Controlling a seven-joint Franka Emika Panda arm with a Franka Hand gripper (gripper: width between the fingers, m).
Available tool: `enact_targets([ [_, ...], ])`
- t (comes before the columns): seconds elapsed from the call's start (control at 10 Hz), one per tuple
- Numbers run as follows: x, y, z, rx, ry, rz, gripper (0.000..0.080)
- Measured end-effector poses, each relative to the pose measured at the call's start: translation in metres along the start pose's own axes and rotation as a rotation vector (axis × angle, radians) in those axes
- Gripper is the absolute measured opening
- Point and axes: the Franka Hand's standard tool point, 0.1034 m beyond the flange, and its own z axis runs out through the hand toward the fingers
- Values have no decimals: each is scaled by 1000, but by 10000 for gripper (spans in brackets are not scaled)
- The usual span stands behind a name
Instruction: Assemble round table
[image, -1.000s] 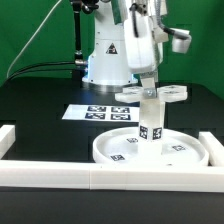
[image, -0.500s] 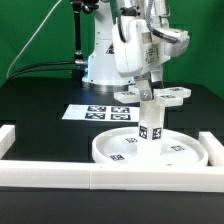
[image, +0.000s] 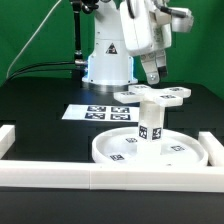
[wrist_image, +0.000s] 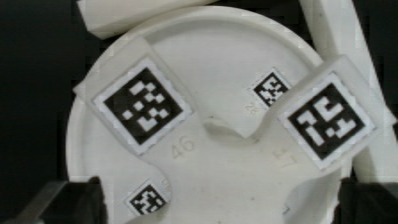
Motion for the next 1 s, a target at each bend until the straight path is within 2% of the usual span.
enact_targets([
  [0.1, 0, 1, 0, -10, 2, -99, 649],
  [0.3, -6, 5, -1, -84, 1, -457, 649],
  [0.5, -11, 5, -5, -126, -16, -745, 649],
  [0.8, -11, 5, -5, -128, -28, -984, 649],
  [0.9, -10, 6, -5, -143, -22, -1098, 649],
  [1.0, -11, 6, -6, -177, 4, -1249, 649],
])
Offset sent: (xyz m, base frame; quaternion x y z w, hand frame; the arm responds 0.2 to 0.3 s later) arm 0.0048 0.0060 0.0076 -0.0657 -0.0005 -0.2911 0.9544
